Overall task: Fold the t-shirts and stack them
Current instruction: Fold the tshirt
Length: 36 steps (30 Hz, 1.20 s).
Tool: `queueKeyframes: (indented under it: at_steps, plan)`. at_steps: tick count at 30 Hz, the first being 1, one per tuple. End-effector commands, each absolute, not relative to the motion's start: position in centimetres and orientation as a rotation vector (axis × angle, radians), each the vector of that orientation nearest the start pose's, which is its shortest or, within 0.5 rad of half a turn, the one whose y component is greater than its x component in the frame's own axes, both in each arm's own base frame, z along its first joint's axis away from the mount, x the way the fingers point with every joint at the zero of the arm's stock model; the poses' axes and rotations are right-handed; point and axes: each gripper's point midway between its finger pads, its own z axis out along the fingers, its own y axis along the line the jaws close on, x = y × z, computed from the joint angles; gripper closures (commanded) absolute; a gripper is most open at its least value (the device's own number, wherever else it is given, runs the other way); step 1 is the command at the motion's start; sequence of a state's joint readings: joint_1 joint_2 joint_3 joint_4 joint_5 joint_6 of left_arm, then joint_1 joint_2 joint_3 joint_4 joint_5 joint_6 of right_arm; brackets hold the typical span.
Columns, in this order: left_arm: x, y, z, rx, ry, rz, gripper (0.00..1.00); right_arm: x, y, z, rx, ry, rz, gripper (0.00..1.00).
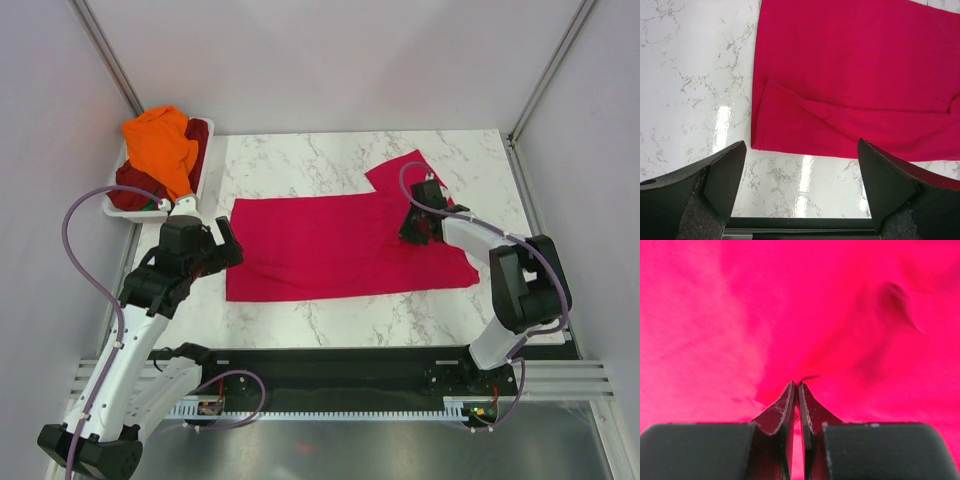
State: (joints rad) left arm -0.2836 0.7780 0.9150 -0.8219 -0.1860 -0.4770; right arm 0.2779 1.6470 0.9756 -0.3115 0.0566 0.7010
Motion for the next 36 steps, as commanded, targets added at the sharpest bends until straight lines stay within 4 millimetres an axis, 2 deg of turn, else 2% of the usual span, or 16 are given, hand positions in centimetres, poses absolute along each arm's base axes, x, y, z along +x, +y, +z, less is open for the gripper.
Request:
queueKeyframes:
  at_steps: [1, 2, 7, 11, 12, 19, 24, 25, 26, 28, 30, 31, 33, 34, 35, 36]
  plan:
    - [23.2, -4.7, 20.8, -0.291, 2.208, -0.16, 0.0, 39.8, 13.8, 6.0, 0.499, 2.46, 0.325, 0.86]
    - [23.2, -4.7, 20.8, -0.291, 2.208, -0.16, 0.0, 40.8, 14.1, 6.9, 0.492, 2.446, 0.324, 0.86]
    - [23.2, -4.7, 20.6, -0.29, 2.214, -0.16, 0.0, 43.4, 14.8, 7.7, 0.48, 2.417, 0.312, 0.77]
    - [23.3, -4.8, 20.4, -0.287, 2.226, -0.16, 0.0, 46.0, 15.9, 8.0, 0.408, 2.4, 0.31, 0.47]
    - [23.4, -4.9, 20.4, -0.286, 2.226, -0.162, 0.0, 46.3, 16.0, 8.0, 0.388, 2.4, 0.307, 0.45]
    - [23.4, -5.1, 20.1, -0.28, 2.241, -0.166, 0.0, 46.9, 12.1, 12.0, 0.394, 2.251, 0.105, 0.39]
    - [23.5, -5.3, 19.7, -0.268, 2.265, -0.173, 0.0, 49.3, 9.7, 14.2, 0.441, 2.188, 0.081, 0.34]
    - [23.6, -5.4, 19.6, -0.266, 2.27, -0.172, 0.0, 50.2, 8.7, 13.9, 0.464, 2.186, 0.073, 0.31]
    - [23.6, -5.4, 19.6, -0.265, 2.271, -0.173, 0.0, 51.7, 8.6, 15.5, 0.468, 2.146, 0.089, 0.29]
    - [23.5, -5.4, 19.5, -0.265, 2.271, -0.173, 0.0, 54.7, 7.7, 16.6, 0.459, 2.113, 0.084, 0.25]
    - [23.5, -5.4, 19.6, -0.268, 2.264, -0.175, 0.0, 56.5, 6.6, 16.7, 0.453, 2.114, 0.043, 0.24]
    - [23.4, -5.3, 19.7, -0.268, 2.262, -0.174, 0.0, 58.5, 6.1, 17.0, 0.431, 2.096, 0.002, 0.24]
    - [23.4, -5.3, 19.7, -0.272, 2.258, -0.173, 0.0, 59.7, 5.2, 16.6, 0.429, 2.096, -0.075, 0.23]
    - [23.4, -5.2, 19.8, -0.275, 2.257, -0.17, 0.0, 60.5, 4.8, 14.6, 0.41, 2.121, -0.119, 0.21]
    - [23.5, -5.2, 19.7, -0.276, 2.259, -0.165, 0.0, 61.7, 4.8, 15.8, 0.403, 2.089, -0.121, 0.21]
    - [23.5, -5.1, 19.6, -0.277, 2.263, -0.162, 0.0, 62.3, 4.7, 15.4, 0.398, 2.088, -0.134, 0.2]
